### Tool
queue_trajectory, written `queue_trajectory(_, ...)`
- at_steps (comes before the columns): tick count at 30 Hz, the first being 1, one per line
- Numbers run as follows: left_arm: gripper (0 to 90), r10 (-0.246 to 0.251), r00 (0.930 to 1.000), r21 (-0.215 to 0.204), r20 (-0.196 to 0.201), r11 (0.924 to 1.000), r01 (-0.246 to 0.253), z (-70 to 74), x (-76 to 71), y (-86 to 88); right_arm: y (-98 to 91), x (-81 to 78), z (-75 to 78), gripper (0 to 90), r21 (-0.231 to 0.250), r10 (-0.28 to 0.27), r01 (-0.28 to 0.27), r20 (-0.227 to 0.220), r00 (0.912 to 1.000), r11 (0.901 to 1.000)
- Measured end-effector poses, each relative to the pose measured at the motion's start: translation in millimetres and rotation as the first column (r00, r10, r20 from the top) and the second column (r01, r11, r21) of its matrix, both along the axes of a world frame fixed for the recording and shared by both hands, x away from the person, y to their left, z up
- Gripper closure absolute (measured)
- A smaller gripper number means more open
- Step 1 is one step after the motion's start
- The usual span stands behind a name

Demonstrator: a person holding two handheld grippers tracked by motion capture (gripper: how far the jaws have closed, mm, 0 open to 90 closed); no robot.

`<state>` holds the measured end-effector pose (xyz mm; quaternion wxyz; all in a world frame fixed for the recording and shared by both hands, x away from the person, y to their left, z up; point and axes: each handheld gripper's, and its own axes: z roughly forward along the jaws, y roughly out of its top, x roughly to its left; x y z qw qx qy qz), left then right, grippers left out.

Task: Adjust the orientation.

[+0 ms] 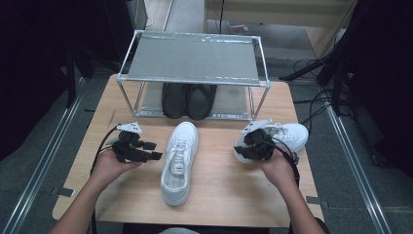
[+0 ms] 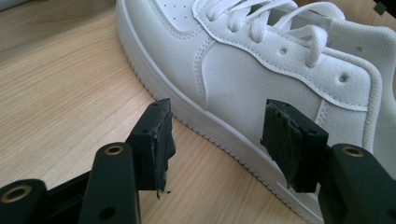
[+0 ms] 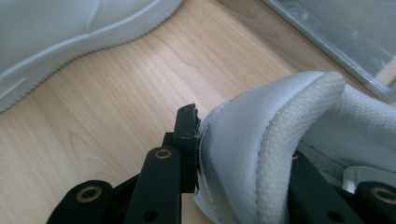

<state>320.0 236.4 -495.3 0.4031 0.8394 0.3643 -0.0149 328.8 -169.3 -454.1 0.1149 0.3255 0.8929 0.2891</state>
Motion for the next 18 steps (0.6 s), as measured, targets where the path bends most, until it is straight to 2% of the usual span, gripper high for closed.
queue_trajectory(8,43.2,-0.012,0.9999,-0.003,0.002,0.9999,0.012,0.6,3.9,-4.2,21.1,-24.9,0.2,73.4,-0.005,0.064,-0.064,-0.009,0.9979,0.998)
queue_trajectory(15,43.2,-0.023,0.9997,-0.007,0.005,0.9997,0.023,-0.2,6.6,-7.1,41.4,-41.8,-0.4,73.1,-0.014,0.136,-0.137,-0.007,0.9906,0.9905)
queue_trajectory(18,43.2,-0.02,0.9998,-0.014,0.008,0.9997,0.02,-0.5,6.9,-8.1,50.5,-48.0,-1.2,73.0,-0.009,0.159,-0.159,-0.02,0.9871,0.9872)
